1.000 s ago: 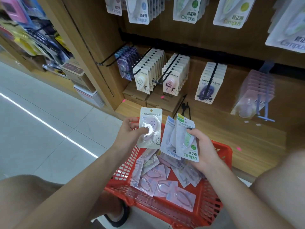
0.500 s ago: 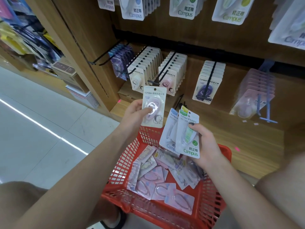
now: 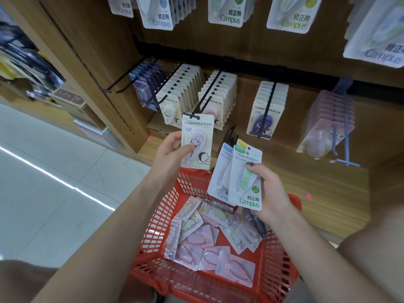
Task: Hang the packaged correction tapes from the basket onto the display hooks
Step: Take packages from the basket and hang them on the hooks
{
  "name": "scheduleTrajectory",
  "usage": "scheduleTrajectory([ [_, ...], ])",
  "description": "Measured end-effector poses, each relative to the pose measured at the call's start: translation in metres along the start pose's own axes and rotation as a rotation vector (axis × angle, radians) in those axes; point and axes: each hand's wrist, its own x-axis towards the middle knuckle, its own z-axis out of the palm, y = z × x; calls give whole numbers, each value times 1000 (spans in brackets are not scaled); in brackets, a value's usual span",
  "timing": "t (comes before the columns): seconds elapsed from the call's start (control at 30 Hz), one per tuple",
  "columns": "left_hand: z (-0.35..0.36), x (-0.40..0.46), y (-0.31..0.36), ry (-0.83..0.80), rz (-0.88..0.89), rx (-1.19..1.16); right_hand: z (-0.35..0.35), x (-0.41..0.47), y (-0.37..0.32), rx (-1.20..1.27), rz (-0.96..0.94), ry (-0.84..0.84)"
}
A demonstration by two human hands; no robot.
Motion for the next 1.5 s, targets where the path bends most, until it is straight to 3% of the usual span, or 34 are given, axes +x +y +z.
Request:
scheduleTrajectory([
  [0.43,20,48,8,73,40,281,1,-3,-2,26,-7,-3],
  [0.7,51,92,19,139,-84,503,3,-7,-8,20,-13,0],
  [0.93,29,49,10,27,-68,716,11,-15,-9,-51,-15,-44],
  [1.0,23,24,2,-87,-171,630,16,-18,-7,-81,-39,-82],
  [1.07,21,-5,3,-247,-348,376,20,-20,-5,-102,-61,-102],
  [1.17,20,-40,6,-449,-370,179,24,-22,-1,-124,-88,-108],
  [1.5,31,-71,6,-190,-92,65,43,-33,-2,-153,-57,-110],
])
